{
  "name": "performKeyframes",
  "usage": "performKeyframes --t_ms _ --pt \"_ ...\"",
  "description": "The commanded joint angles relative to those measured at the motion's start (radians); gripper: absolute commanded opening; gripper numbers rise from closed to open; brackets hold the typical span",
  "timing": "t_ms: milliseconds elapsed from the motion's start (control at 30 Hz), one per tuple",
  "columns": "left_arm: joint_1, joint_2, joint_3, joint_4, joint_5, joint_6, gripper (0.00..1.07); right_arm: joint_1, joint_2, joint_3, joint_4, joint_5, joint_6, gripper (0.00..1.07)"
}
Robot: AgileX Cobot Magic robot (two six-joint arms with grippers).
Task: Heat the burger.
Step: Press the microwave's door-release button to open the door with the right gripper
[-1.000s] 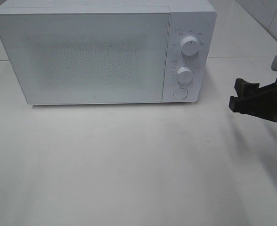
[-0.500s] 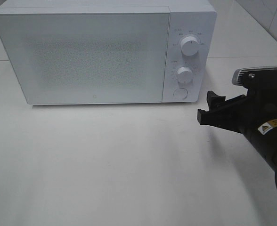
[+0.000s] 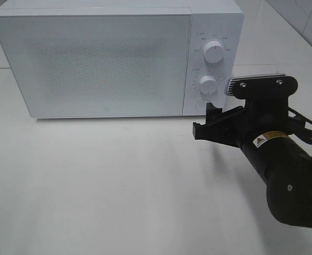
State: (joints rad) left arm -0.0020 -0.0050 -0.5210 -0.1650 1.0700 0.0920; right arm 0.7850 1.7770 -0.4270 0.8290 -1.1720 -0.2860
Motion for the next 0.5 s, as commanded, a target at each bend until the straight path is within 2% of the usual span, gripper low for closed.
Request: performKeyframes --t_ms 33,433,500 --pt "0.003 -0.006 0.004 -0.002 -0.003 -0.004 1.01 0.009 0.013 -0.018 0.007 0.01 -0.011 0.76" --pt "0.003 -0.006 0.004 -0.002 -0.003 -0.004 1.01 0.009 0.016 -0.019 0.007 0.015 0.099 0.75" --pt "0.003 -0.006 0.004 -0.002 -0.003 -0.004 1.01 0.009 0.016 -0.019 0.007 0.017 0.243 0.72"
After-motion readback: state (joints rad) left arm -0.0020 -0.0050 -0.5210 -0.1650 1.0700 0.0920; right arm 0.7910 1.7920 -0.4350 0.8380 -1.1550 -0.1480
